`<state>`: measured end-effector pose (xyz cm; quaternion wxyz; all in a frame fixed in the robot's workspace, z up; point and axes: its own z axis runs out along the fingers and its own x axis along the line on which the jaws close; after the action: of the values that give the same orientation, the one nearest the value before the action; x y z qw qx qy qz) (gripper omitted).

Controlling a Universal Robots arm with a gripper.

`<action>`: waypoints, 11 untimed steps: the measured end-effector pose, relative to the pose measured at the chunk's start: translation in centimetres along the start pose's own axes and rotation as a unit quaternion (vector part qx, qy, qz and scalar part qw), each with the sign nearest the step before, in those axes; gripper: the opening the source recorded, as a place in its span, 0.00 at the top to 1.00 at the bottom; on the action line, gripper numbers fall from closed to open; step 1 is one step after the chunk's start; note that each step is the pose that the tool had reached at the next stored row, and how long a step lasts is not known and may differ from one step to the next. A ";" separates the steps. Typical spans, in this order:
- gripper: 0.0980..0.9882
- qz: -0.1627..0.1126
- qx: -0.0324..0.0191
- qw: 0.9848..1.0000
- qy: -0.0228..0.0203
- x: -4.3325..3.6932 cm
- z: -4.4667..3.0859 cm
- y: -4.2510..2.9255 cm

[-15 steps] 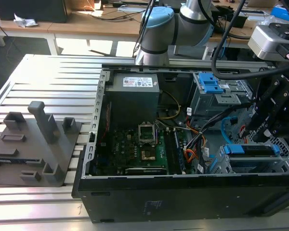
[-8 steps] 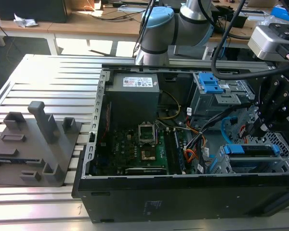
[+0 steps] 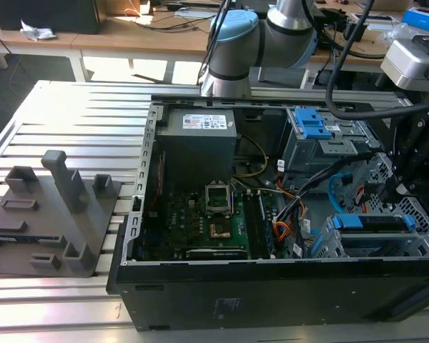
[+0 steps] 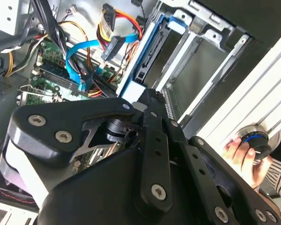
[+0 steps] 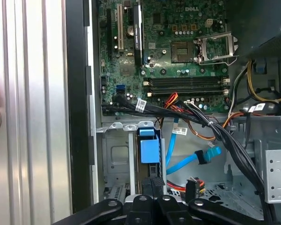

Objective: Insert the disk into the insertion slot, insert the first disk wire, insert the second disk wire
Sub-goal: 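Insert the disk into the insertion slot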

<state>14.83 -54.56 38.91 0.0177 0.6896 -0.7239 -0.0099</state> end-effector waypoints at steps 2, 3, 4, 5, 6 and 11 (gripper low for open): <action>0.99 0.000 0.000 1.000 0.000 -0.04 0.19 -0.66; 0.99 0.000 0.000 1.000 0.000 -0.04 0.38 -0.75; 0.99 0.000 0.000 1.000 0.000 -0.05 0.60 -0.84; 0.99 0.000 0.000 1.000 0.000 -0.06 0.91 -0.95; 0.99 0.000 0.000 1.000 0.000 -0.06 1.23 -1.03; 0.99 0.000 0.000 1.000 0.000 -0.08 2.20 -1.20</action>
<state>15.94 -54.56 36.67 0.0178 0.6896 -0.7239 -0.0100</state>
